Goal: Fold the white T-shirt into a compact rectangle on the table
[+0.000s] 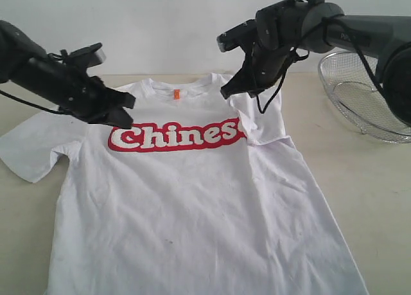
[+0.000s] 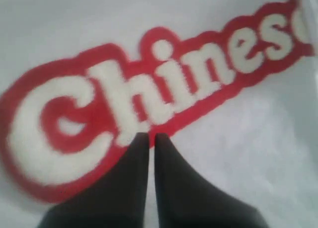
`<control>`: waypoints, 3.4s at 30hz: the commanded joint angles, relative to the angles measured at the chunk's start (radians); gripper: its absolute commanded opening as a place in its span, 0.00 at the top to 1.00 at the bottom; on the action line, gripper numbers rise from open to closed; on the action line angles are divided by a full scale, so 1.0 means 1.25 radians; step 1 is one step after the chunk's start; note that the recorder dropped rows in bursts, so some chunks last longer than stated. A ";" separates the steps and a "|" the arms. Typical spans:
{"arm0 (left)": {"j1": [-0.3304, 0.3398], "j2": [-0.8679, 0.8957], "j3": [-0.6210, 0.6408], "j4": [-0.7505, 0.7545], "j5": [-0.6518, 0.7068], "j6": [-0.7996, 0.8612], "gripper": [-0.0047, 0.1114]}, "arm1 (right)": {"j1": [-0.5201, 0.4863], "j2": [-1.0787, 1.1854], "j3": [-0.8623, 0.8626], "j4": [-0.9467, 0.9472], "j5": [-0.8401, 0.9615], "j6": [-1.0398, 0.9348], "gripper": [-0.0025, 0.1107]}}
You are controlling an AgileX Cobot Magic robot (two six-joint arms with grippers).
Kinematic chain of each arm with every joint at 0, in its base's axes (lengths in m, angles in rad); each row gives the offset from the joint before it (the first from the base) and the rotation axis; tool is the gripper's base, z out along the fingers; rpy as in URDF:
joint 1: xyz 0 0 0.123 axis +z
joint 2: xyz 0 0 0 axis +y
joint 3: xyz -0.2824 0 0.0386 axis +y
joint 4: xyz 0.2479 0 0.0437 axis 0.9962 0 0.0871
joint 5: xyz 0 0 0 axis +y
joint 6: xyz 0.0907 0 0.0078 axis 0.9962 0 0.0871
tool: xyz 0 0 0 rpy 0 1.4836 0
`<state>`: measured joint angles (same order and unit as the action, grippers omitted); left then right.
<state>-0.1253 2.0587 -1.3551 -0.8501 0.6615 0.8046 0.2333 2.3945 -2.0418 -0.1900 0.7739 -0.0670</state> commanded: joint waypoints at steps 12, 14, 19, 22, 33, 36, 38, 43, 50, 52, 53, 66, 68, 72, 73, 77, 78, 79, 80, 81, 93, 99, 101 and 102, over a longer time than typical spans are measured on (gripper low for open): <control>-0.210 0.136 -0.222 -0.271 -0.317 0.168 0.92 | -0.007 -0.011 -0.005 -0.107 0.301 0.080 0.98; -0.202 0.161 -0.253 -0.270 -0.302 0.157 0.92 | -0.012 -0.015 -0.005 -0.095 0.315 0.084 0.98; -0.183 0.198 -0.266 -0.235 -0.296 0.106 0.92 | -0.037 -0.039 0.000 -0.019 0.358 0.067 0.98; -0.168 0.211 -0.266 -0.138 -0.296 0.028 0.92 | -0.048 -0.062 0.037 0.021 0.358 0.037 0.98; -0.128 0.252 -0.266 -0.018 -0.269 -0.058 0.92 | -0.052 -0.139 0.327 0.169 0.199 -0.016 0.98; -0.126 0.266 -0.266 -0.017 -0.266 -0.058 0.92 | -0.052 -0.139 0.373 0.169 0.182 -0.016 0.98; -0.126 0.275 -0.266 -0.017 -0.266 -0.058 0.92 | -0.052 -0.139 0.400 0.169 0.173 -0.006 0.98; -0.122 0.284 -0.266 0.014 -0.265 -0.096 0.92 | -0.052 -0.144 0.456 0.090 0.166 0.065 0.98; -0.113 0.274 -0.266 0.088 -0.238 -0.165 0.92 | -0.052 -0.224 0.461 0.019 0.090 0.105 0.98; -0.113 0.244 -0.266 0.088 -0.206 -0.143 0.92 | -0.049 -0.277 0.461 0.027 0.039 0.078 0.98; -0.113 0.222 -0.266 0.088 -0.186 -0.137 0.92 | -0.047 -0.299 0.461 0.040 0.018 0.061 0.98; 0.002 -0.067 -0.093 0.398 -0.006 -0.382 0.92 | -0.026 -0.292 0.459 0.336 -0.186 -0.260 0.98; 0.044 -0.106 -0.012 0.361 -0.012 -0.380 0.92 | -0.026 -0.269 0.459 0.336 -0.185 -0.261 0.98; 0.134 -0.189 0.133 0.318 -0.053 -0.329 0.92 | -0.026 -0.246 0.459 0.345 -0.175 -0.263 0.98; 0.160 -0.206 0.162 0.311 -0.055 -0.312 0.92 | -0.026 -0.244 0.459 0.351 -0.173 -0.269 0.98; 0.285 -0.231 0.219 0.246 -0.018 -0.205 0.92 | -0.026 -0.244 0.459 0.364 -0.158 -0.288 0.98; 0.311 -0.231 0.225 0.224 -0.007 -0.182 0.92 | -0.026 -0.244 0.459 0.371 -0.154 -0.292 0.98; 0.345 -0.225 0.226 0.191 0.005 -0.146 0.92 | -0.026 -0.244 0.459 0.378 -0.154 -0.297 0.98; 0.379 -0.219 0.226 0.146 0.017 -0.109 0.92 | -0.026 -0.244 0.459 0.387 -0.152 -0.308 0.98; 0.405 -0.215 0.226 0.101 0.028 -0.079 0.92 | -0.026 -0.244 0.459 0.401 -0.149 -0.321 0.98; 0.584 0.045 0.122 -0.221 0.105 0.163 0.91 | -0.026 -0.244 0.459 0.509 -0.087 -0.430 0.98; 0.583 0.072 0.099 -0.298 0.078 0.195 0.38 | -0.026 -0.244 0.459 0.509 -0.063 -0.430 0.98; 0.575 0.075 0.097 -0.293 0.065 0.195 0.37 | -0.026 -0.244 0.459 0.514 -0.063 -0.430 0.98; 0.566 0.079 0.097 -0.293 0.055 0.195 0.37 | -0.026 -0.244 0.459 0.516 -0.063 -0.430 0.98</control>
<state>0.6045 2.1502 -1.2267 -1.2060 0.7574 1.0362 0.2028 2.0946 -1.4660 0.4455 0.6882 -0.5948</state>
